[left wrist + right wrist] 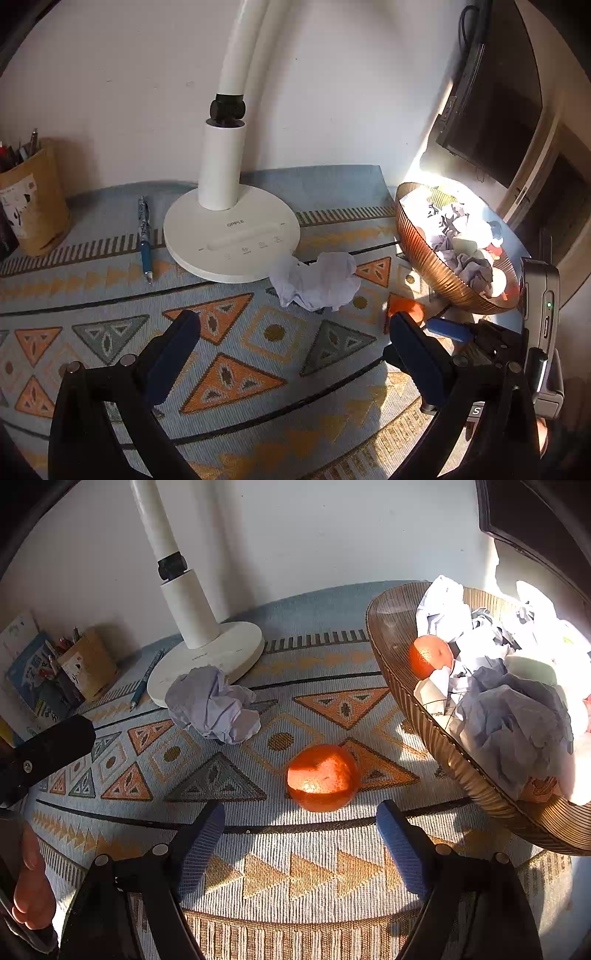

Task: Organize objects
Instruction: 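Move both open tools toward the last tangerine and paper ball, then close the right tool on the tangerine while the left tool grasps the paper ball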

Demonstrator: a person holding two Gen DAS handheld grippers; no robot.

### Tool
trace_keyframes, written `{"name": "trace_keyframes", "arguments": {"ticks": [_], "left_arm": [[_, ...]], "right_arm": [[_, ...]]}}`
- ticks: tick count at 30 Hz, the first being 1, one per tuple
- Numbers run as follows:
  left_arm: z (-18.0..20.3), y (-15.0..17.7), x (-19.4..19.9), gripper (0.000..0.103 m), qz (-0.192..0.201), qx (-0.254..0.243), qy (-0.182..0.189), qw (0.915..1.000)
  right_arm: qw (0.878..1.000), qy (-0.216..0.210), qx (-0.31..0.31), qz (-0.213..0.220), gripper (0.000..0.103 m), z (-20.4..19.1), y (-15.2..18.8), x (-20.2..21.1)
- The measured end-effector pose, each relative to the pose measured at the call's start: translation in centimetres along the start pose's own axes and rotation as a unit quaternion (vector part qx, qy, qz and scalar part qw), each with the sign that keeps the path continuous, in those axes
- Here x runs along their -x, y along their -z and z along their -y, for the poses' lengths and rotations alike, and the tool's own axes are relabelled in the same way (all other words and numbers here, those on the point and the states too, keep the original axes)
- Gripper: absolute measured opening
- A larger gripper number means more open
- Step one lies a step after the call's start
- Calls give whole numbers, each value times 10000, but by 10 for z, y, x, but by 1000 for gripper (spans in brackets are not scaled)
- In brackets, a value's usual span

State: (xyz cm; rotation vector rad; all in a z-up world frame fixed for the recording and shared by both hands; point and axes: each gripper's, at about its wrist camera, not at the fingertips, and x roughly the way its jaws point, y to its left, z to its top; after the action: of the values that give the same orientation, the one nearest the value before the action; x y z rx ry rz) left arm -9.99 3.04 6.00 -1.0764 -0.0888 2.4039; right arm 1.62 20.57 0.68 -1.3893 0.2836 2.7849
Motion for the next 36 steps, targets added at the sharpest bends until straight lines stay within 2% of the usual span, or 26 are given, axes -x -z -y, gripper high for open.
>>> {"name": "trace_keyframes", "arguments": {"ticks": [2,6,8,9,10,11,13,14,18,23,26,28,30,32,36], "left_arm": [[6,-7,-19,102,-79,-34,159,9998],[21,-16,-60,101,-382,-201,196,9989],[25,-18,-73,96,-464,-157,351,9982],[27,-18,-76,96,-415,-175,260,9986],[29,-19,-79,87,-387,-219,186,9988],[31,-19,-81,73,-403,-253,161,9987],[31,-19,-82,68,-409,-297,48,9987],[30,-19,-81,58,-359,-293,15,9989],[24,-17,-74,51,-244,-169,-48,9995],[18,-2,-29,51,-43,-50,0,10000],[10,18,14,51,86,70,-268,9996],[1,39,46,51,191,318,-495,9981],[-12,68,72,51,313,904,-524,9940],[-26,100,94,51,512,1464,-513,9866],[-35,134,113,51,810,1579,-1217,9766]], "right_arm": [[9999,-114,-98,45,77,4,-3,-6],[9999,-22,26,110,66,2,-9,-12],[9999,35,36,120,63,2,-9,-13],[9999,51,53,143,61,1,-10,-12],[9999,32,46,155,55,2,-10,-13],[9999,22,36,159,47,3,-10,-13],[9998,-10,43,187,41,4,-9,-12],[9998,-45,66,186,40,3,-9,-12],[9993,-74,224,277,40,-3,-5,-7],[9943,-182,710,771,40,-19,7,16],[9909,-126,1004,885,40,-35,16,25],[9894,-332,1106,885,40,-46,26,35],[9875,-564,1171,897,40,-60,42,46],[9849,-696,1321,871,40,-76,61,55],[9808,-594,1647,856,40,-92,93,67]]}}
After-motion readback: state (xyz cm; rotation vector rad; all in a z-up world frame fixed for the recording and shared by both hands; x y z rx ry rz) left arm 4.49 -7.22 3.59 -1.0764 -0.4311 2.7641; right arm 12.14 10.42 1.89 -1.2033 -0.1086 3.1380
